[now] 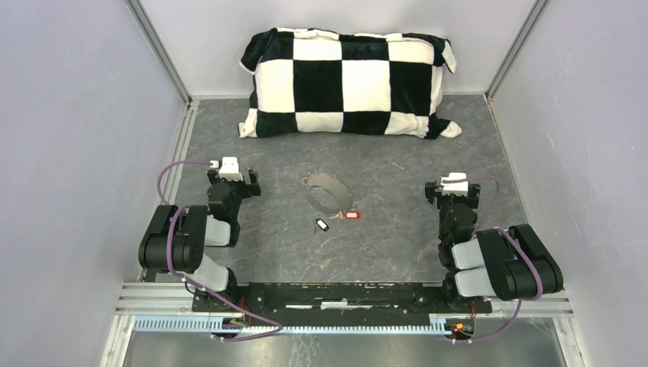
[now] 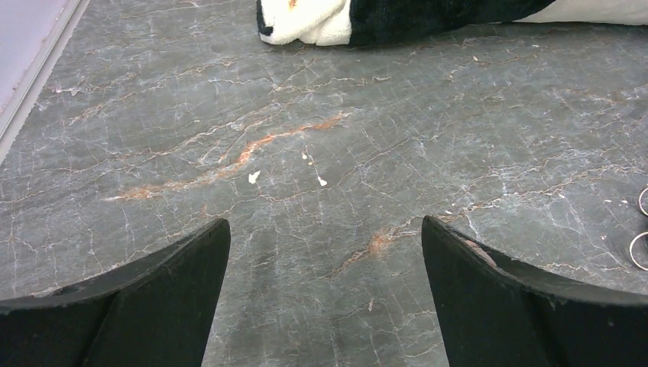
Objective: Put the keys on the keyring
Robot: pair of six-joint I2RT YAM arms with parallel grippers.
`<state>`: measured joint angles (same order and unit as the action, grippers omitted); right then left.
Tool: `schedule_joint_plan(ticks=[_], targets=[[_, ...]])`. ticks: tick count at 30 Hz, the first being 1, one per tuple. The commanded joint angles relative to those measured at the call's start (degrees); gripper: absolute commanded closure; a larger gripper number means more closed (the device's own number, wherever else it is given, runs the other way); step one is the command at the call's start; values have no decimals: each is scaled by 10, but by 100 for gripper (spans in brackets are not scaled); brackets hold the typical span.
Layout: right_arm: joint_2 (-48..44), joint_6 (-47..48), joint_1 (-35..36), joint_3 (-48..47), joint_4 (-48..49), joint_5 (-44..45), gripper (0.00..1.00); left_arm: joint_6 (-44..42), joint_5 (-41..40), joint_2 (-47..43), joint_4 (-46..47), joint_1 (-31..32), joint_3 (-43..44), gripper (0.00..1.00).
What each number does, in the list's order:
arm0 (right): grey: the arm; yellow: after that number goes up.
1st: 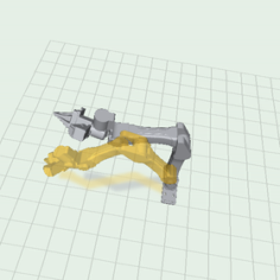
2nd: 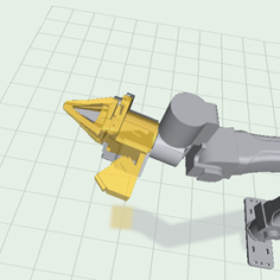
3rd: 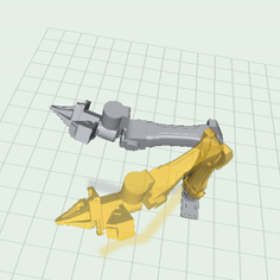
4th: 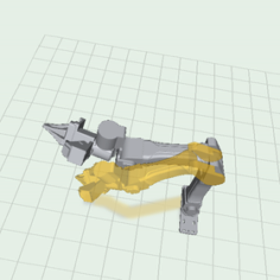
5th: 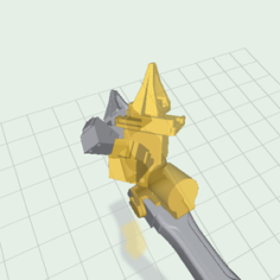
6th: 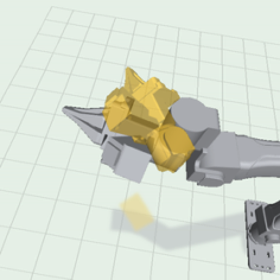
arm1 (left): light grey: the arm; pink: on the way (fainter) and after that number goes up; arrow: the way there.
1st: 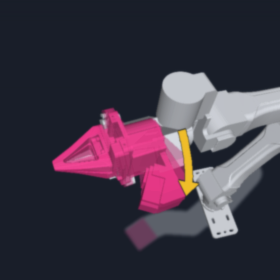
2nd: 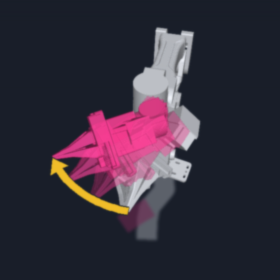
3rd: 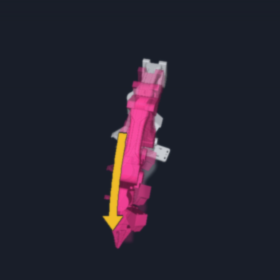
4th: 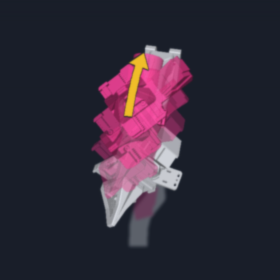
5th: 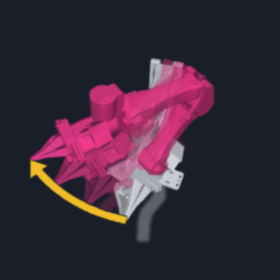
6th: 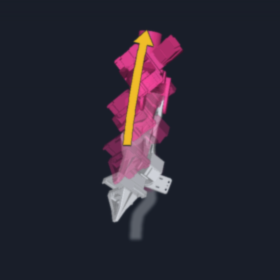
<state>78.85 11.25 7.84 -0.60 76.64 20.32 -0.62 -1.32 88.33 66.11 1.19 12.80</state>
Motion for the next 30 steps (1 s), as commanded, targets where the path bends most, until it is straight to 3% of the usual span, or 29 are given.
schedule_joint_plan(ticks=[1,7,9,12,16,19,22,30], targets=[[-2,-3,-1,49,27,-5,2,22,-7,-3,24,-2,7,0],[-8,-7,-1,53,37,9,2,19,0,-8,27,-2,4,0],[-49,-13,3,40,-27,30,2,13,10,-33,-7,-2,14,0],[-122,-53,3,-46,-233,61,2,-2,49,-82,-162,-2,80,0],[-181,-188,0,-96,-328,1,2,-42,98,-103,-410,-2,199,0],[-182,-309,-6,-149,-419,-48,2,-85,136,-113,-534,-2,254,0],[-144,-279,7,-172,-372,-240,2,-105,156,-126,-617,-2,282,0],[49,-136,206,-403,-521,-299,2,-67,209,-116,-740,-2,356,0]])
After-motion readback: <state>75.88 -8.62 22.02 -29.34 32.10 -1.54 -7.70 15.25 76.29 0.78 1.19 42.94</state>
